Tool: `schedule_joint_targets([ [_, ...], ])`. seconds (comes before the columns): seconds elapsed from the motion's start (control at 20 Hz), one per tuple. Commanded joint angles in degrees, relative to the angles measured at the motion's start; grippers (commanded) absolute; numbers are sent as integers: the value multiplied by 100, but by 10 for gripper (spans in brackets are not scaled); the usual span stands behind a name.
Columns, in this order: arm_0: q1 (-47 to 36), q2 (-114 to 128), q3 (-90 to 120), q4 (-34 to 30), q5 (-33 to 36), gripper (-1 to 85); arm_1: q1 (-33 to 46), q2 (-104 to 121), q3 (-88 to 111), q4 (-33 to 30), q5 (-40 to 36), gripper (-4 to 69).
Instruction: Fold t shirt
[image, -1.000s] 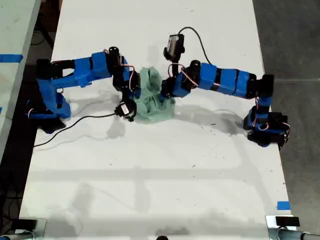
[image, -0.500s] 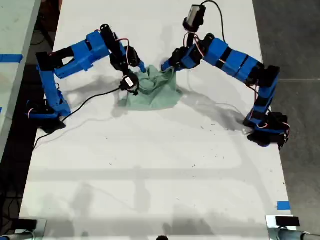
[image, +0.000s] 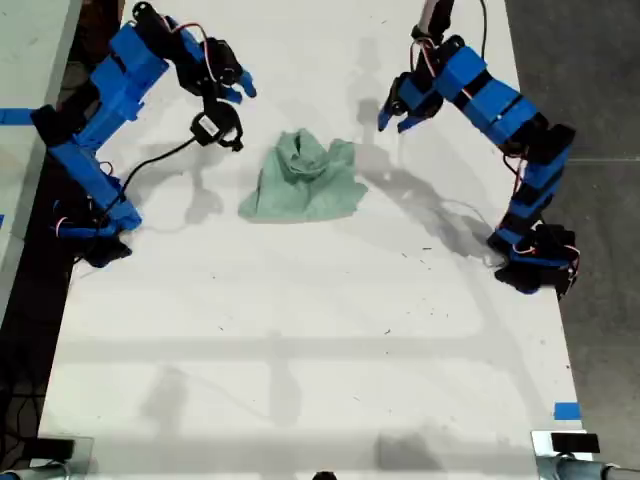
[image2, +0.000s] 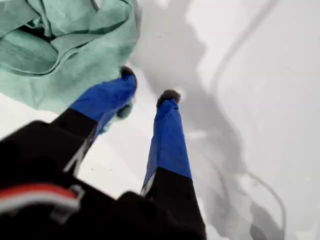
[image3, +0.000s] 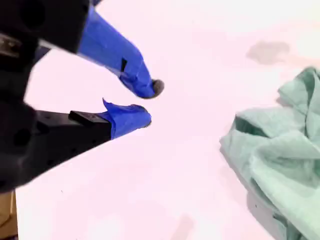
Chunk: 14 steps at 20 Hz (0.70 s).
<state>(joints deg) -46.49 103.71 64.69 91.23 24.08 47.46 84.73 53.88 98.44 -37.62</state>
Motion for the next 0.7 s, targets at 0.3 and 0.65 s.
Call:
schedule_joint_targets([
  [0.3,3586,6601,4737,-1318,-1811,-2,-3779,6407,4939,-624,1564,-1],
  [0.65,5273,10301,11391,-3806,-2804,-2,-4772,11224,10942,-2522,2303,0],
])
